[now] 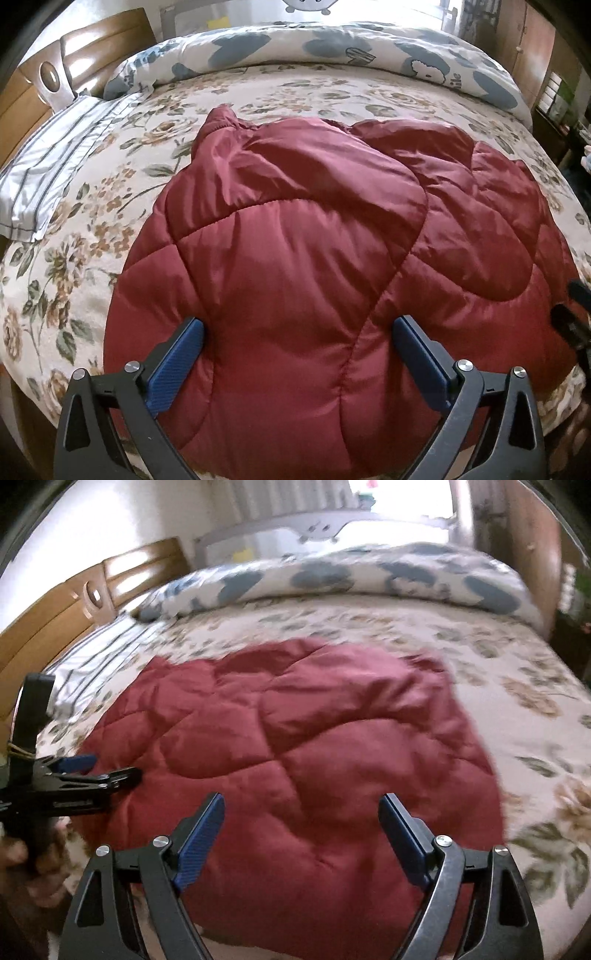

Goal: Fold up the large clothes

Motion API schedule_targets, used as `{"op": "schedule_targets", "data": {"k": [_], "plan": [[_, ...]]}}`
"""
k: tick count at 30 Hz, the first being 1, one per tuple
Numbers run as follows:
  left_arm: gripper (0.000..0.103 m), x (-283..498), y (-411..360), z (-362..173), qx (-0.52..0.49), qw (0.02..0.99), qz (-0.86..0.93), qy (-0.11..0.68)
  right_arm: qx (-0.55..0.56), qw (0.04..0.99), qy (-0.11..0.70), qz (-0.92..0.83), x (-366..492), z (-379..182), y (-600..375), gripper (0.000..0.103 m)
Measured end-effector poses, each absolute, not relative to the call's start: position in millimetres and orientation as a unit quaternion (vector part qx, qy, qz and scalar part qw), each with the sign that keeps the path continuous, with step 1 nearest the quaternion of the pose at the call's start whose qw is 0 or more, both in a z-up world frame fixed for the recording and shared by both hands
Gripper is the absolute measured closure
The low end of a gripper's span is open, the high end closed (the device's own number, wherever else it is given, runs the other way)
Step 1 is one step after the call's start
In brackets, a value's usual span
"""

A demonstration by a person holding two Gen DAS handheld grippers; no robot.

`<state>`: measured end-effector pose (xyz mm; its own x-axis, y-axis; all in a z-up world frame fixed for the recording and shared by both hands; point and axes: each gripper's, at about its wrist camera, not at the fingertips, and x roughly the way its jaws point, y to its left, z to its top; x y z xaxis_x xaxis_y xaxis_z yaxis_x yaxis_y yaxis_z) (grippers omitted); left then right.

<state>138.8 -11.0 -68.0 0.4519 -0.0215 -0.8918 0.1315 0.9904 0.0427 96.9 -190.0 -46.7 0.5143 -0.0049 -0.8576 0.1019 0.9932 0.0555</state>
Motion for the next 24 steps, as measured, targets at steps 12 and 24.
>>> {"op": "schedule_targets", "data": {"k": [12, 24], "plan": [[0.000, 164.7, 4.9, -64.3, 0.044, 0.858, -0.021, 0.511, 0.086, 0.848, 0.515, -0.090, 142.2, -82.6, -242.8, 0.014], [0.000, 221.7, 40.0, -106.4, -0.011, 0.840, 0.018, 0.542, 0.111, 0.850, 0.506, -0.095, 138.1, -86.6, -254.1, 0.014]]}}
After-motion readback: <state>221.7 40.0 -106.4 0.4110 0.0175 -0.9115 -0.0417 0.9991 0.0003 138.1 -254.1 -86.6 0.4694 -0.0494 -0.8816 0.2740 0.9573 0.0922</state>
